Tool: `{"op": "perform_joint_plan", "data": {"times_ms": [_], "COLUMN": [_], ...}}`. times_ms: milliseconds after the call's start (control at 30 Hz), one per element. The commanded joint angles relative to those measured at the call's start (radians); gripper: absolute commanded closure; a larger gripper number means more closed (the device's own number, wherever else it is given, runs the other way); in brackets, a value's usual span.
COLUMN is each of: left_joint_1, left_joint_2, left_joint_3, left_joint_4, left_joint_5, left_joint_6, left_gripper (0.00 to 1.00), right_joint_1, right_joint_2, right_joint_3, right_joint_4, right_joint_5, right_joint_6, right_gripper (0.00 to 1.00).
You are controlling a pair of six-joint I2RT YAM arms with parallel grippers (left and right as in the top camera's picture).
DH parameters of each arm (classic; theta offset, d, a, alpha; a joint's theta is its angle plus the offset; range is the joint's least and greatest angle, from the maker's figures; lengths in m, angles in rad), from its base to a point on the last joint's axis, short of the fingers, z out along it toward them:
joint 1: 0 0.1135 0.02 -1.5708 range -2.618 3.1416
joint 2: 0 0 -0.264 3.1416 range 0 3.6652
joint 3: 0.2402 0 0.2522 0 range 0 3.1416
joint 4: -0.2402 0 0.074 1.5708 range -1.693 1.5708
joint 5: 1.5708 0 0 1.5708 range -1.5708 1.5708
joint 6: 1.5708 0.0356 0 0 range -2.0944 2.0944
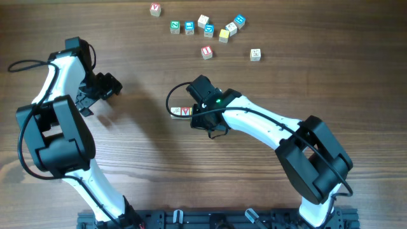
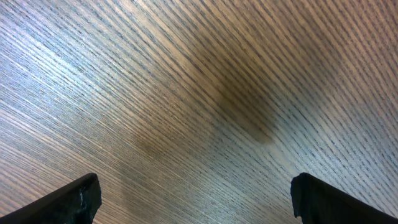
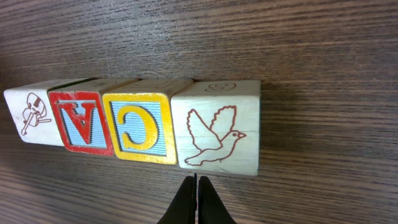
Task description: Form a horizontal line
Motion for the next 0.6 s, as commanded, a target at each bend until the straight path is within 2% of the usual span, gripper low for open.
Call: {"op": "perform_joint_plan", "data": {"times_ms": [0, 567], "left_joint_1": [0.003, 0.003], "left_joint_2": [-0.009, -0.009], "left_joint_3": [0.0, 0.0], "left_joint_4": [0.0, 0.0], "left_joint_5": [-0.01, -0.01], "left_joint_6": [-0.002, -0.002], "left_gripper": [0.0, 0.0], "right_joint_1": [0.002, -0.004], "right_joint_2": [0.016, 0.02], "right_joint_3": [-0.008, -0.008], "right_joint_4": [-0.011, 0.008], "right_joint_5": [0.02, 0.032], "right_joint_6": [0.004, 0.022], "right_gripper": [0.96, 0.96]}}
